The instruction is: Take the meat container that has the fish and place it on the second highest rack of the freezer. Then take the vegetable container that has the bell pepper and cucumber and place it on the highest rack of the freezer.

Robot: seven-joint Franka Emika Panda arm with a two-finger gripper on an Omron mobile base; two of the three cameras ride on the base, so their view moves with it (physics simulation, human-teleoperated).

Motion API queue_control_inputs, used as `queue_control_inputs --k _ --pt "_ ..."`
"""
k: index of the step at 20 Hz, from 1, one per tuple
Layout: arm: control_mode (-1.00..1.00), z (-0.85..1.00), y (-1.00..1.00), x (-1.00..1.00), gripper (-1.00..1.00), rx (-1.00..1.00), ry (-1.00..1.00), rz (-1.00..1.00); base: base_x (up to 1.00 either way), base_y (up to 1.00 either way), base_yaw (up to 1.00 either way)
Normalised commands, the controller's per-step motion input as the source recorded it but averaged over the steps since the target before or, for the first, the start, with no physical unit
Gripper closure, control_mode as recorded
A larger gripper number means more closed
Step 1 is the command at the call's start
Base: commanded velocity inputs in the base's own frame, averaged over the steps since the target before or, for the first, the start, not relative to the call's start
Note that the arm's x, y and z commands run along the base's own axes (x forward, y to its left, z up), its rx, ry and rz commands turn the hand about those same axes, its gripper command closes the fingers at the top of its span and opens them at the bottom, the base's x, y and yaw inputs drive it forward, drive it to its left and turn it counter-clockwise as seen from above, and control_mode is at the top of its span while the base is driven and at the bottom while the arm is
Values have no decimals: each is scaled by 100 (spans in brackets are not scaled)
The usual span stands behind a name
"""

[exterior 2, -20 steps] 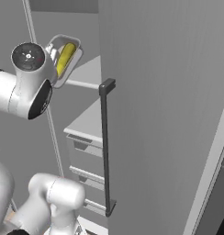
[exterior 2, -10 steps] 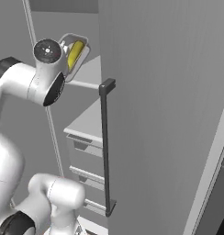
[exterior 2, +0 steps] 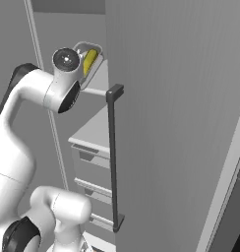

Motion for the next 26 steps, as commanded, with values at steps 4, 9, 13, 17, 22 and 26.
queue_control_inputs --k 4,9,13,17,22,26 --pt "-100 -26 0 62 100 0 0 0 0 0 0" --pt "-100 -20 0 61 100 0 2 -1 0 0 0" --pt "-100 -6 0 53 100 0 3 -2 0 0 0" --pt "-100 -1 0 50 100 0 2 0 0 0 0" --pt "-100 -11 -2 52 100 0 3 0 0 0 0" --pt "-100 -35 -4 39 100 0 5 0 0 0 0"
